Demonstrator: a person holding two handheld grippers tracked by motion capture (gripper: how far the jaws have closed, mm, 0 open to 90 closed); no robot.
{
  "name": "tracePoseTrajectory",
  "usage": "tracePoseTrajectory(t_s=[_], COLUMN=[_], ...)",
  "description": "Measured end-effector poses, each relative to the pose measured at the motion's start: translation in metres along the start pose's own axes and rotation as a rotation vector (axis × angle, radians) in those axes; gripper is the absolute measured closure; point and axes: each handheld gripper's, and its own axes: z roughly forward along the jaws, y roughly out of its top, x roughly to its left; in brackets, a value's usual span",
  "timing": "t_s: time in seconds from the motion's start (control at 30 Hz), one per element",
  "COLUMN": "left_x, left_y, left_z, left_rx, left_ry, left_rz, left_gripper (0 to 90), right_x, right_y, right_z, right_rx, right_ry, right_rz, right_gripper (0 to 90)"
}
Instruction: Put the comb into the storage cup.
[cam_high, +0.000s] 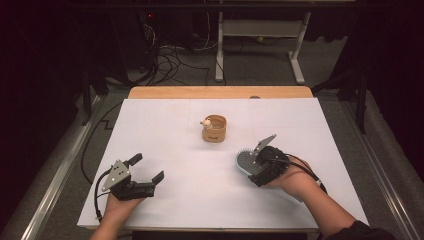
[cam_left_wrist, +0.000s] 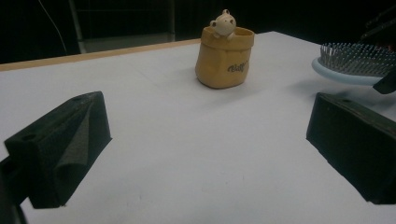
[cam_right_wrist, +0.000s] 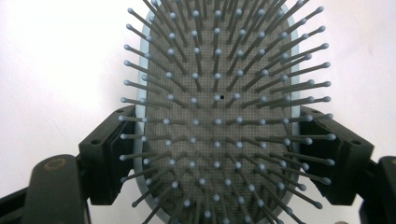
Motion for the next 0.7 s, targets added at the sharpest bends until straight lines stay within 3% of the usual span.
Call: tracePoseTrajectory(t_s=[0.13,0.43,0.53,0.7], left_x=[0.001,0.0,0.001,0.001], left_y=[0.0,-0.002,-0.002,-0.001], left_z=[0.0,0.0,0.001,0.0], left_rx=[0.009,0.008,0.011,0.007], left_ry=[0.003,0.002,0.005,0.005], left_rz=[0.01,0.004,0.004,0.006], left_gripper=[0.8,0.8,0.8,0.8], right_x=[-0.008,-0.012,-0.012,-0.01], right_y=[-0.015,-0.024,-0.022,-0.016], right_z=[-0.001,0.001,0.001,-0.005], right_rx=[0.014,-0.013,-0.04,-0.13], right_ry=[-0.025,-0.032,-0.034,-0.041], right_rz=[0.014,0.051,0.054,0.06], right_gripper=[20.7,20.7,20.7,20.7])
